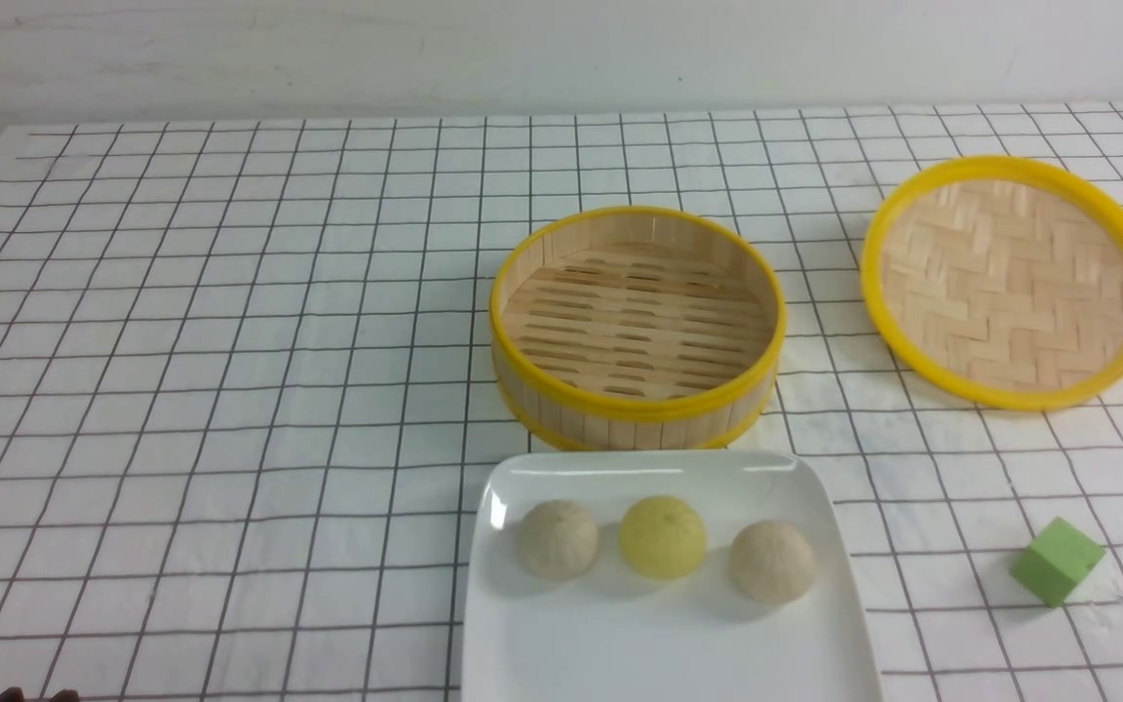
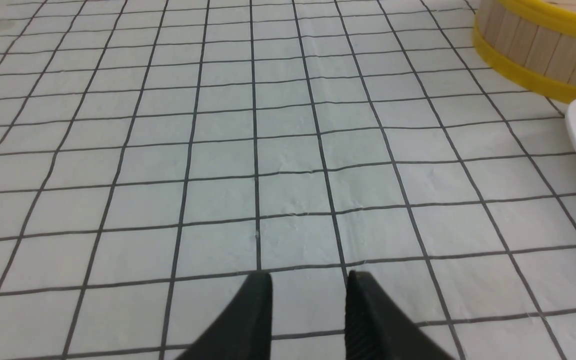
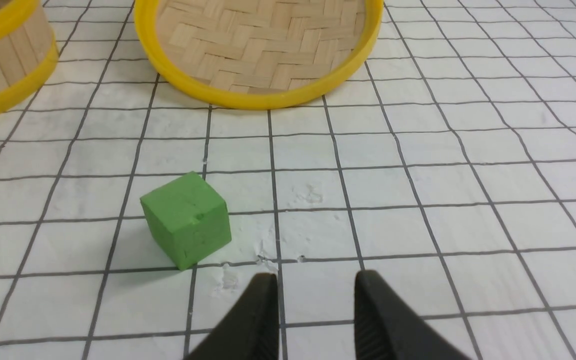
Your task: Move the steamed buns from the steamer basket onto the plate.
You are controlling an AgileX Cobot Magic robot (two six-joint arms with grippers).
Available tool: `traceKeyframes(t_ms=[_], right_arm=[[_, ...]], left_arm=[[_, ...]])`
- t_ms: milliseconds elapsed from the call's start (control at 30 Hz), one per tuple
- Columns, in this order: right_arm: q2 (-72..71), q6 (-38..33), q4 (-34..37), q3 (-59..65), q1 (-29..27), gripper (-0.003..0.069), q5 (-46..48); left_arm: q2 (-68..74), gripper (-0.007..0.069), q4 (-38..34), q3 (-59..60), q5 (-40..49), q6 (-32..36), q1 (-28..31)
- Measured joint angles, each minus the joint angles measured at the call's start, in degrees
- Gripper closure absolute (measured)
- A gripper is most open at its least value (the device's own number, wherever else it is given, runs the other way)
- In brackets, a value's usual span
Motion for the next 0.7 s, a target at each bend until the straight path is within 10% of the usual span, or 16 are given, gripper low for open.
traceKeyframes(t_ms=[700], right_arm=[[0.0,-0.2,0.0,0.0,-0.1,0.0419,0.0]], left_arm=[[0.0,0.0384,0.0,0.0,0.0,0.0,0.0]])
